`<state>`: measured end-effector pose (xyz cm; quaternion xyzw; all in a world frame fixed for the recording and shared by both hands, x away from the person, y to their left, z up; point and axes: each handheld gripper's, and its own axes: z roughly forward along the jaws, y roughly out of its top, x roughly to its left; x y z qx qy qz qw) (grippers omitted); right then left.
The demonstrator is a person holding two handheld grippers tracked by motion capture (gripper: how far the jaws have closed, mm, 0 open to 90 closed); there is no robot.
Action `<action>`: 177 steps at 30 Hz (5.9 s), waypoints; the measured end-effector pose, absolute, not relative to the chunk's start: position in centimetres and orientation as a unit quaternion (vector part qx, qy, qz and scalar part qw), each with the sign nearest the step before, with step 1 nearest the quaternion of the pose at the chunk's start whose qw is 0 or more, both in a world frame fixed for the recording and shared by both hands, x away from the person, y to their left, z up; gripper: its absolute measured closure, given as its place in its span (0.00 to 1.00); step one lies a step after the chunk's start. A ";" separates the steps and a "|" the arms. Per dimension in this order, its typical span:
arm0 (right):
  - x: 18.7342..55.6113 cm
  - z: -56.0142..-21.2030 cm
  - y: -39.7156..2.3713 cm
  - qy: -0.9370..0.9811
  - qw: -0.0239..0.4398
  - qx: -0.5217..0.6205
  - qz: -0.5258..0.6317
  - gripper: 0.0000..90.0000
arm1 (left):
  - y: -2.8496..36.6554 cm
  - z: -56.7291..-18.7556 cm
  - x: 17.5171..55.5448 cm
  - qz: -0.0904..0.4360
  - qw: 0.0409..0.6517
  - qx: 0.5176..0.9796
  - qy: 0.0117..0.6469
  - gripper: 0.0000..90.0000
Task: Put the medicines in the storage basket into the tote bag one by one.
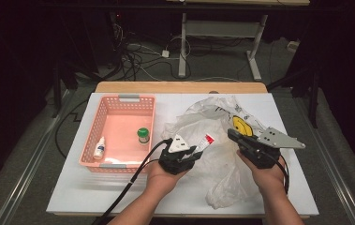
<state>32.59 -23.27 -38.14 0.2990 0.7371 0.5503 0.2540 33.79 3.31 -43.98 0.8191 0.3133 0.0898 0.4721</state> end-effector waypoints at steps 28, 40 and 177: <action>32.8 -37.9 -24.2 0.726 0.254 0.306 0.560 1.00 | -3.2 -45.6 38.3 0.093 0.470 0.819 0.316 0.76; 32.9 -38.1 -24.4 0.727 0.250 0.308 0.561 1.00 | -4.6 -47.7 39.3 0.087 0.461 0.822 0.323 0.76; 32.7 -37.9 -24.5 0.729 0.255 0.311 0.554 1.00 | 19.7 -41.4 40.5 0.128 0.403 0.770 0.478 0.09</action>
